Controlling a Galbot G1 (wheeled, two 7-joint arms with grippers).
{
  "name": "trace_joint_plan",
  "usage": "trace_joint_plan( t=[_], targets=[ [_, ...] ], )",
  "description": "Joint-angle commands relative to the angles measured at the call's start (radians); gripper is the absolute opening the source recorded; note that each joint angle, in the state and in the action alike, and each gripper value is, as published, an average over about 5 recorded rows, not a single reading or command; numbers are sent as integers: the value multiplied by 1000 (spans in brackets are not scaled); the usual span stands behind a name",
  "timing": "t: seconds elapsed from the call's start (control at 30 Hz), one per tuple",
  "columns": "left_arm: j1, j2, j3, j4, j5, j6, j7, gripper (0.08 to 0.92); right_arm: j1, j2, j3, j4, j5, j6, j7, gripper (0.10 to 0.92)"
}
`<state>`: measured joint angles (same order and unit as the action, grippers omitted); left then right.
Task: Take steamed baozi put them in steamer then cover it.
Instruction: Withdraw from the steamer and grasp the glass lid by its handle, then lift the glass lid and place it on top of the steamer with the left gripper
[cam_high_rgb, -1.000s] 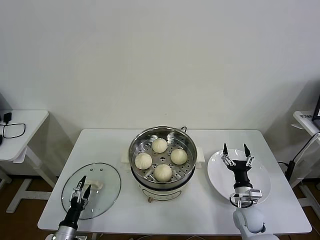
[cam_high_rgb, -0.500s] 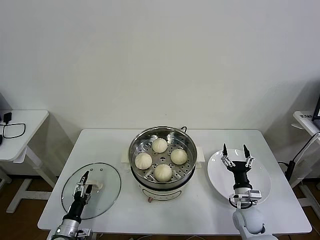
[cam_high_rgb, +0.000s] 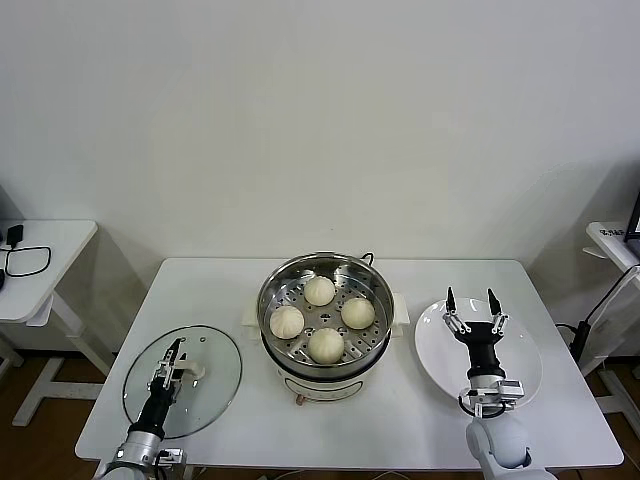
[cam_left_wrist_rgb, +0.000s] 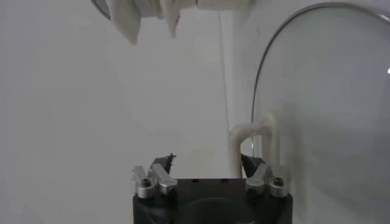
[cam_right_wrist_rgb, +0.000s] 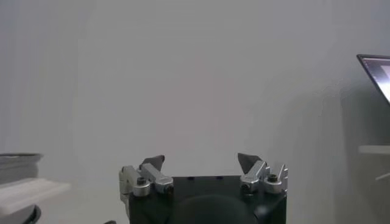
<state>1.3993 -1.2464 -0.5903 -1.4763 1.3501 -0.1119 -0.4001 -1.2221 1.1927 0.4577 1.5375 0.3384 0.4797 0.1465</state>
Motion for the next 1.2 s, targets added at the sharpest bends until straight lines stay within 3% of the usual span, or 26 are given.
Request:
trace_joint_plan(
  t=[0.03, 0.4, 0.53, 0.8, 1.03, 1.2],
  targets=[
    [-5, 2, 3, 10, -9, 12, 21, 593, 2, 0, 3, 3, -1, -1, 3, 823],
    [2, 0, 12, 12, -57, 18, 39, 273, 9, 3, 1, 4, -2, -1, 5, 823],
    [10, 4, 9, -4, -85, 15, 40, 195, 11, 6, -3, 5, -5, -1, 5, 823],
    [51, 33, -69, -210, -195, 56, 77, 189, 13, 5, -6, 13, -10, -5, 7, 823],
    [44, 67, -164, -442, -251, 180, 179, 189, 13, 5, -4, 11, -15, -7, 8, 823],
    [4, 79, -130, -579, -187, 283, 265, 189, 15, 10, -6, 11, -22, -10, 12, 823]
  ],
)
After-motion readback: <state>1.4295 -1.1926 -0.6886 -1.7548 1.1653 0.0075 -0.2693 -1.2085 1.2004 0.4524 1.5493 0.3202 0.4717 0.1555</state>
